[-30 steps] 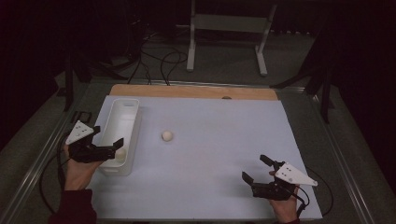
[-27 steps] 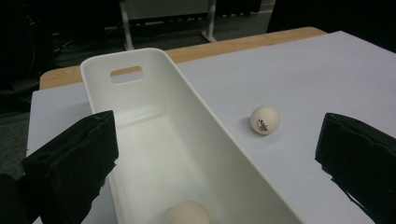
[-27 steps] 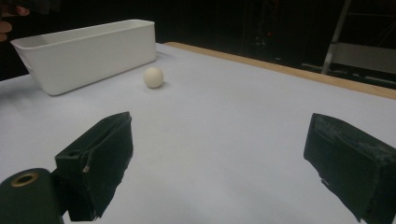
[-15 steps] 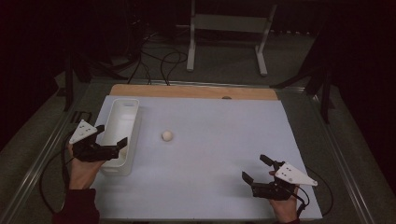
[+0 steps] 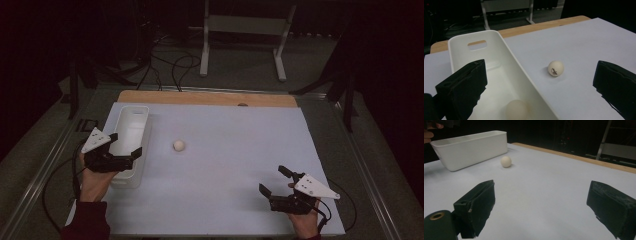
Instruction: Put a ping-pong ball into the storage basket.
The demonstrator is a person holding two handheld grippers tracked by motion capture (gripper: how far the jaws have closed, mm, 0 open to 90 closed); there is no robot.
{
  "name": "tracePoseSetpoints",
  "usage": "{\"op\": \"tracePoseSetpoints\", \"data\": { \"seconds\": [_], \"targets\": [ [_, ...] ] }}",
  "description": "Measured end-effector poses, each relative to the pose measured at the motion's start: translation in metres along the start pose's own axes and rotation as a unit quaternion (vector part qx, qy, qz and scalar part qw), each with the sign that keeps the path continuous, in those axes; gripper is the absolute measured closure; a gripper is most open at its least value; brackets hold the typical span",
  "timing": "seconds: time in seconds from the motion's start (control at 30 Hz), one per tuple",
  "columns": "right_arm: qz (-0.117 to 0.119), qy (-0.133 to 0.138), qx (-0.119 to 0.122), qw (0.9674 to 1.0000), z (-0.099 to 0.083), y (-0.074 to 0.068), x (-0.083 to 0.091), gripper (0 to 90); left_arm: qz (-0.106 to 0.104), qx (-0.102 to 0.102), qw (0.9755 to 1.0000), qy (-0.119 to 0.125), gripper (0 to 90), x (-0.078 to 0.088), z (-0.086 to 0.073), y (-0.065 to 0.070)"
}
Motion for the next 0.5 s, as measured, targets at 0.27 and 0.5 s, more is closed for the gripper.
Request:
{"op": "tracePoseSetpoints", "data": {
  "seconds": [0.27,0.5],
  "targets": [
    [-0.002,0.000,0.000,1.0000,0.000,0.001,0.000,7.4,-0.009,-0.005,0.9999,0.000,0.0,-0.005,0.004,0.008],
    [-0.002,0.001,-0.001,1.0000,0.000,0.001,0.000,7.4,-0.015,-0.008,0.9998,0.002,0.0,-0.010,0.010,0.015]
  ]
}}
Point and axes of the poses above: each handheld gripper's, and its own axes: x roughly backward along the jaws, z roughly out of its top, y roughly to its right, the point moved 4 cm from there along -x, roughly forward along the jaws, and after that the axes turned 1 degree about y, right-handed, at the moved point
